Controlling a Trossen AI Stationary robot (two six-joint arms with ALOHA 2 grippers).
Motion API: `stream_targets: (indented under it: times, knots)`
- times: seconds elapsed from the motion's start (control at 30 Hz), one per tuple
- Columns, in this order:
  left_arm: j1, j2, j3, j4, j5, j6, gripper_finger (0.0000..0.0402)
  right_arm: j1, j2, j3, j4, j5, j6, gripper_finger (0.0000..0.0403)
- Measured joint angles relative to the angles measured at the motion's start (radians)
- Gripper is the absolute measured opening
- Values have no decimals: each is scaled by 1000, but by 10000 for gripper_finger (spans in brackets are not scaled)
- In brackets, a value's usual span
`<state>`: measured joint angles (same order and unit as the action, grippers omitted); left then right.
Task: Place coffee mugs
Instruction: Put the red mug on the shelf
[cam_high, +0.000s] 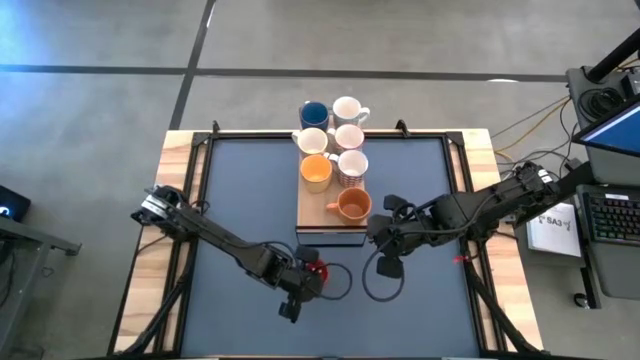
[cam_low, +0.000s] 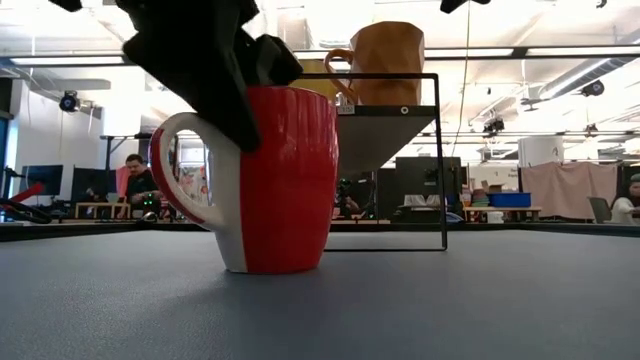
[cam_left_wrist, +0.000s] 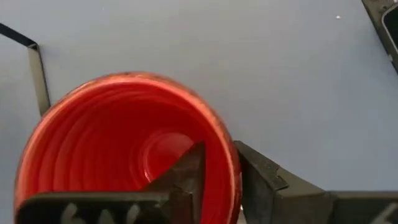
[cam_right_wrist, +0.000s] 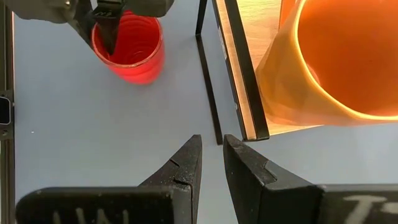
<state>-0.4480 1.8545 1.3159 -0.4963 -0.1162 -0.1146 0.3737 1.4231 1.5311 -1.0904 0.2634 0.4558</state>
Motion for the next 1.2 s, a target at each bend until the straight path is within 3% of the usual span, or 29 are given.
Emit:
stream_targets:
  times: [0.2,0.47,0.93,1.2]
  knots:
    - [13,-11,-1,-28,-3,-5,12,0,0,-7,0,0,-2,57]
    - [9,-94,-1,-231,-4,0,8,0,0,-26,-6,0,-3,57]
    - [-20,-399,-2,-456,-10,64,10,0,0,-84,-98,0,-18,57]
    - [-18,-544,-2,-529,-235,153,10,-3,-59,-199,-94,28,-113,57]
